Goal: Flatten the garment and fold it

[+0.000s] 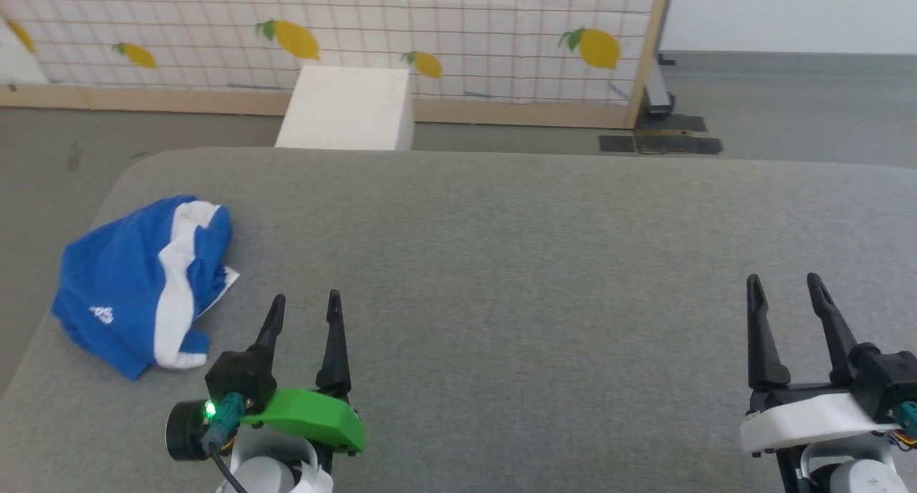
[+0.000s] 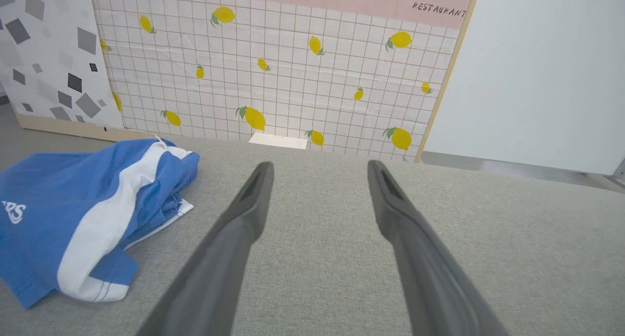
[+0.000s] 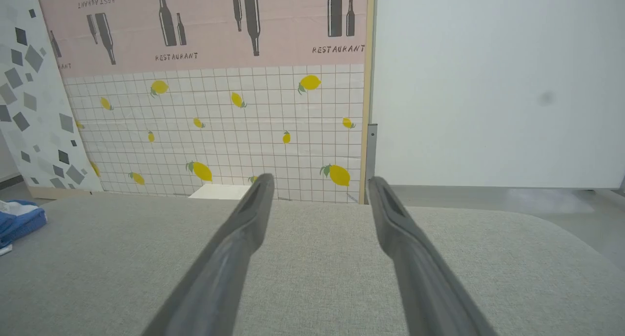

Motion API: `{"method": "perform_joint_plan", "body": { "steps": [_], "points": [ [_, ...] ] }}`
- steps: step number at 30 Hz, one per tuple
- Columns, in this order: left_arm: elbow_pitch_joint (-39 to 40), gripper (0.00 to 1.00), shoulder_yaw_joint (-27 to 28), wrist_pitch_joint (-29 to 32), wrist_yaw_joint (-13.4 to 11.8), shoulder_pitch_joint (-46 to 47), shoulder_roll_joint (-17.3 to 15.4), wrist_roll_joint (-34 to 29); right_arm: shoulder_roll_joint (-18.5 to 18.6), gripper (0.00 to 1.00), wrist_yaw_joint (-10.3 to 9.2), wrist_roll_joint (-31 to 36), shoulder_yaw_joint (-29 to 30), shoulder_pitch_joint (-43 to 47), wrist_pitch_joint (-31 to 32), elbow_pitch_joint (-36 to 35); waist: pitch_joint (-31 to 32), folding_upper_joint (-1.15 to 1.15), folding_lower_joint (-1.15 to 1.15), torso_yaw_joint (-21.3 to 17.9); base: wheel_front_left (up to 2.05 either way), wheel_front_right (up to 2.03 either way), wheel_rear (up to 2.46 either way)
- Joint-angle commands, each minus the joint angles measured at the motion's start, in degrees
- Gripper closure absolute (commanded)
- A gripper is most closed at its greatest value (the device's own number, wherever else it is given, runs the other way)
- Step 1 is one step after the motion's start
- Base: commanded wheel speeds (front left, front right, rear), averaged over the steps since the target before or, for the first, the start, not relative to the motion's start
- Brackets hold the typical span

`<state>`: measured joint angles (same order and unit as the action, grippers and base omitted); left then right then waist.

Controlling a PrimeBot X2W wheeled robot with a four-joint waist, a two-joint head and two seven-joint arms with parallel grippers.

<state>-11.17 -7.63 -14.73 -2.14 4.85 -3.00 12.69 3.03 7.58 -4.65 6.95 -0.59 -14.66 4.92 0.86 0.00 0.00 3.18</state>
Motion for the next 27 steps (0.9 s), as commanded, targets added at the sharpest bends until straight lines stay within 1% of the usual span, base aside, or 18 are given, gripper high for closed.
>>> {"method": "perform_joint_plan", "body": {
  "steps": [1, 4, 7, 8, 9, 10, 14, 20, 24, 27],
  "points": [
    [-0.09, 0.00, 0.17, -0.27, -0.23, 1.12, 0.13, 0.23, -0.15, 0.00, -0.09, 0.27, 0.21, -0.32, -0.34, -0.31, -0.40, 0.00, 0.00, 3.32, 0.00, 0.00, 0.00],
    [-0.02, 0.00, 0.79, -0.27, -0.35, 1.24, 0.09, -0.07, -0.15, 0.00, -0.09, 0.32, 0.27, -0.51, -0.34, -0.49, -0.73, 0.00, 0.00, 6.97, 0.00, 0.00, 0.00],
    [0.01, 0.00, 1.65, -0.27, -0.47, 1.04, 0.04, -0.23, -0.15, 0.00, -0.09, 0.36, 0.05, -0.66, -0.34, -0.51, -0.80, 0.00, 0.00, 11.52, 0.00, 0.00, 0.00],
    [0.04, 0.00, 2.30, -0.27, -0.56, 0.74, -0.01, -0.28, -0.15, 0.00, -0.09, 0.30, -0.28, -0.71, -0.34, -0.38, -0.65, 0.00, 0.00, 14.34, 0.00, 0.00, 0.00],
    [0.05, 0.00, 2.54, -0.27, -0.59, 0.60, -0.02, -0.32, -0.15, 0.00, -0.09, 0.34, -0.37, -0.69, -0.34, -0.31, -0.56, 0.00, 0.00, 15.65, 0.00, 0.00, 0.00],
    [0.06, 0.00, 3.02, -0.27, -0.57, 0.32, -0.08, -0.46, -0.15, 0.00, -0.09, 0.39, -0.52, -0.62, -0.34, -0.26, -0.36, 0.00, 0.00, 18.89, 0.00, 0.00, 0.00],
    [0.30, 0.00, 3.80, -0.27, -0.55, -0.14, -0.20, -0.76, -0.15, 0.00, -0.09, 0.59, -1.01, -0.70, -0.34, -0.19, -0.13, 0.00, 0.00, 24.01, 0.00, 0.00, 0.00],
    [0.50, 0.00, 4.33, -0.27, -0.35, -0.56, -0.29, -1.17, -0.15, 0.00, -0.09, 0.50, -1.71, -0.86, -0.34, 0.15, -0.03, 0.00, 0.00, 30.41, 0.00, 0.00, 0.00],
    [0.60, 0.00, 4.59, -0.27, -0.23, -0.90, -0.28, -1.28, -0.15, 0.00, -0.09, 0.34, -2.35, -0.95, -0.34, 0.35, -0.15, 0.00, 0.00, 33.26, 0.00, 0.00, 0.00],
    [0.58, 0.00, 4.78, -0.27, -0.11, -1.00, -0.26, -1.31, -0.15, 0.00, -0.09, 0.30, -2.62, -1.08, -0.34, 0.47, -0.17, 0.00, 0.00, 34.67, 0.00, 0.00, 0.00]
  ]
}}
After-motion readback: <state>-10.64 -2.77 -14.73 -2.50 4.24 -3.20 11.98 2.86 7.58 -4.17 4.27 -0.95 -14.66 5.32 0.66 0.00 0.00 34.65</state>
